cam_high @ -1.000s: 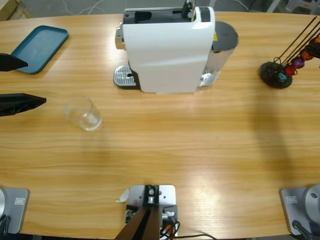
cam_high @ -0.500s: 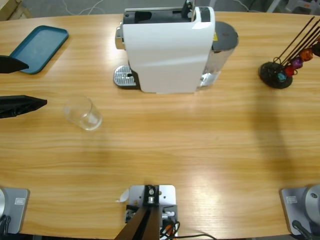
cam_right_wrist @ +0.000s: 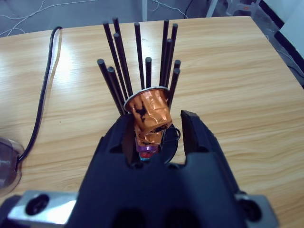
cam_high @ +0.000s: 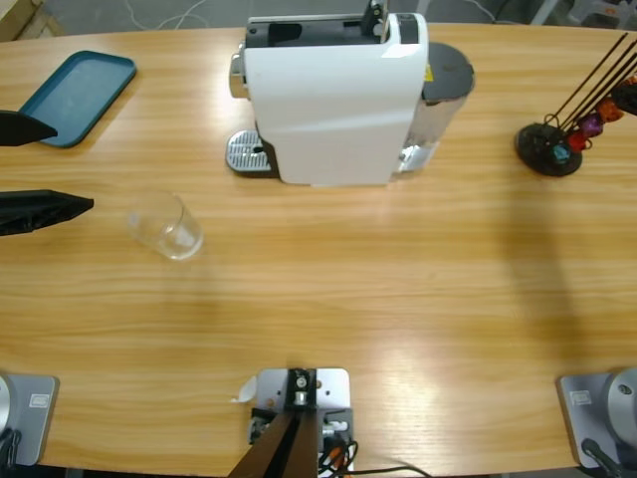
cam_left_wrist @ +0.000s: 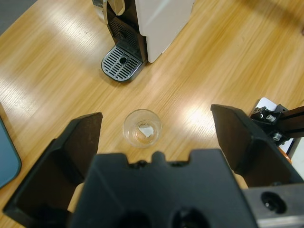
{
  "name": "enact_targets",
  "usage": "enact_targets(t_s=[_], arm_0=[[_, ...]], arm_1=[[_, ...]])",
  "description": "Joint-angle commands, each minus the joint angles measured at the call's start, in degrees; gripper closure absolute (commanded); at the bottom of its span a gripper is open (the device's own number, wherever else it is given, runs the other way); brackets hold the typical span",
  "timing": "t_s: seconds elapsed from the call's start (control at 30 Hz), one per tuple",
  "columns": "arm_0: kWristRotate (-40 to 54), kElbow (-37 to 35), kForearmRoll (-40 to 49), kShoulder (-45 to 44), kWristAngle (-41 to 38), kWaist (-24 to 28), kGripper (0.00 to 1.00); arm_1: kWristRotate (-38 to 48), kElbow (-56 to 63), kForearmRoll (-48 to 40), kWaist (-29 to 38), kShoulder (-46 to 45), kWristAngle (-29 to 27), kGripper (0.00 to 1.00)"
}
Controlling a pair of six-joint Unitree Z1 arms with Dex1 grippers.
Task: Pour coffee
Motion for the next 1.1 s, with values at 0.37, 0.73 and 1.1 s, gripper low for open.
enact_targets(t_s=[0.37,0.73,1.1], arm_0=[[-1.47,3.09,-0.15,0.15,0.31,-0.64,0.013],[-1.64,3.26,-0.24,0.06,0.31,-0.99,0.013],[-2.26,3.79,-0.76,-0.03,0.58,-2.31,0.009]], arm_1=[[-1.45,0.33,0.47,-0.39,0.40,0.16,0.855],[-1.52,0.17,0.91,-0.39,-1.13,0.25,0.855],[-2.29,-7.19,8.13,1.77,-5.68,-1.23,0.855]])
